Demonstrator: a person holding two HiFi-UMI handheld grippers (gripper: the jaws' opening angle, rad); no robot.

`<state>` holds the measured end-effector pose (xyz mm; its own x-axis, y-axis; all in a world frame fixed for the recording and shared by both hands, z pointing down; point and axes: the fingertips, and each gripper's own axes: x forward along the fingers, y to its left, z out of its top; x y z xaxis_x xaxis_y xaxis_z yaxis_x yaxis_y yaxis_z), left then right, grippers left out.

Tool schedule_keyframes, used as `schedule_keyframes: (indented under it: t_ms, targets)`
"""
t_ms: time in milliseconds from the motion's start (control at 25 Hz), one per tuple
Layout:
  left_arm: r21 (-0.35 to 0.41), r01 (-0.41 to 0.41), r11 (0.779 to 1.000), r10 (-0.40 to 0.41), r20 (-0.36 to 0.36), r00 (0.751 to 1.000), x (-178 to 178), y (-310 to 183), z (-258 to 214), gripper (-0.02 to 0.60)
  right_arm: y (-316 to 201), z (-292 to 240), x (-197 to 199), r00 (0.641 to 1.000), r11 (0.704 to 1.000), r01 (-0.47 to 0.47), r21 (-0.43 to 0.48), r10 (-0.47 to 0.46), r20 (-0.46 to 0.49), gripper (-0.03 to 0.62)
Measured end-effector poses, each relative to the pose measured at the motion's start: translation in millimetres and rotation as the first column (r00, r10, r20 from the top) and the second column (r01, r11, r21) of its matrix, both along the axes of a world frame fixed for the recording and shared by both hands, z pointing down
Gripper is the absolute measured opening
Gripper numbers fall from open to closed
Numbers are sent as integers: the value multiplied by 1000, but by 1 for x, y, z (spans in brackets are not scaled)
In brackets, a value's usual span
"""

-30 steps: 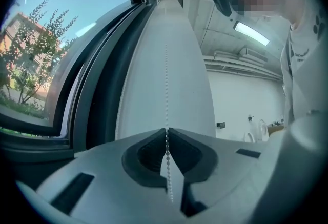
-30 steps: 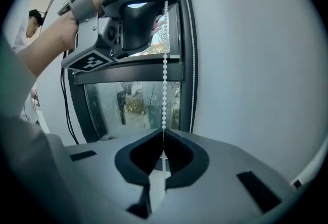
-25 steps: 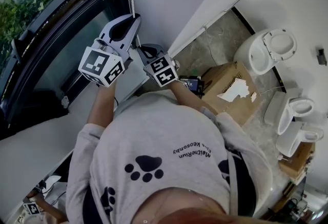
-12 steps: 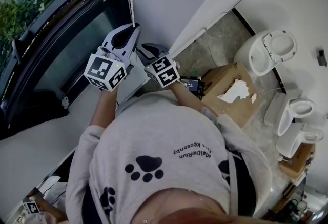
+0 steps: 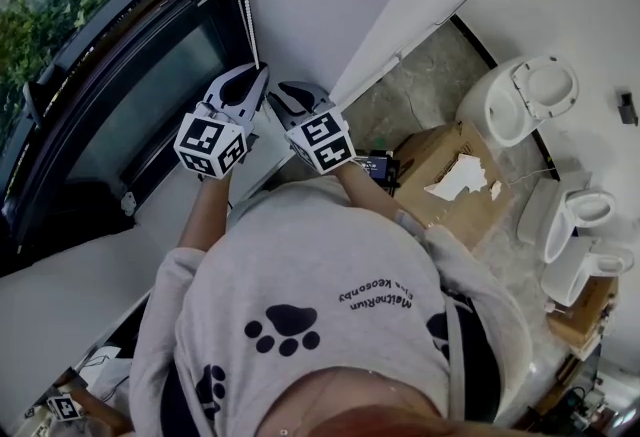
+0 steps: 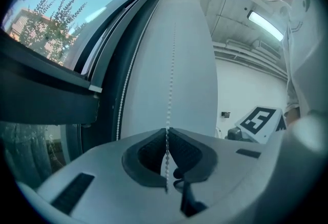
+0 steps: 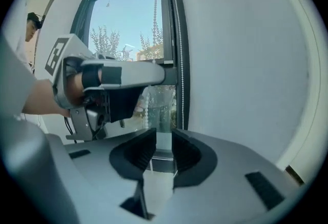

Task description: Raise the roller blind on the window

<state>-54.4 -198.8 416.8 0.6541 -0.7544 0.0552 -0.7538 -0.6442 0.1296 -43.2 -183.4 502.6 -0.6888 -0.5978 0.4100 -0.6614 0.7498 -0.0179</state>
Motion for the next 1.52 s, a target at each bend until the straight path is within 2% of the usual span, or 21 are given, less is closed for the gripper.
schedule_keyframes:
  t_ms: [240, 560, 800, 1080, 1240, 1520]
  targets:
    - [-44, 6, 999, -5, 14, 1000, -1, 1, 27, 20, 1, -6, 3, 1000, 1000, -4, 17, 4, 7, 98]
    - [-65, 8, 998, -6, 28, 1000, 3, 3, 46, 20, 6, -17, 7, 1000, 999, -9, 52, 8, 17, 95]
    - [-63, 11, 998, -9, 26, 1000, 4, 2, 48, 20, 9, -46, 11, 997, 989, -38, 141, 28, 70, 73]
    - [-38, 49, 998, -48, 35, 998, 1, 3, 47, 21, 11, -86, 20, 987, 961, -106, 257, 71, 143, 28]
    - [-3, 101, 995, -101, 39, 994, -6, 2, 43, 21, 11, -94, 27, 977, 957, -143, 251, 96, 192, 11]
    - [4, 168, 986, -168, 49, 985, -12, -1, 31, 36, 12, -95, 26, 969, 965, -155, 213, 107, 221, 9]
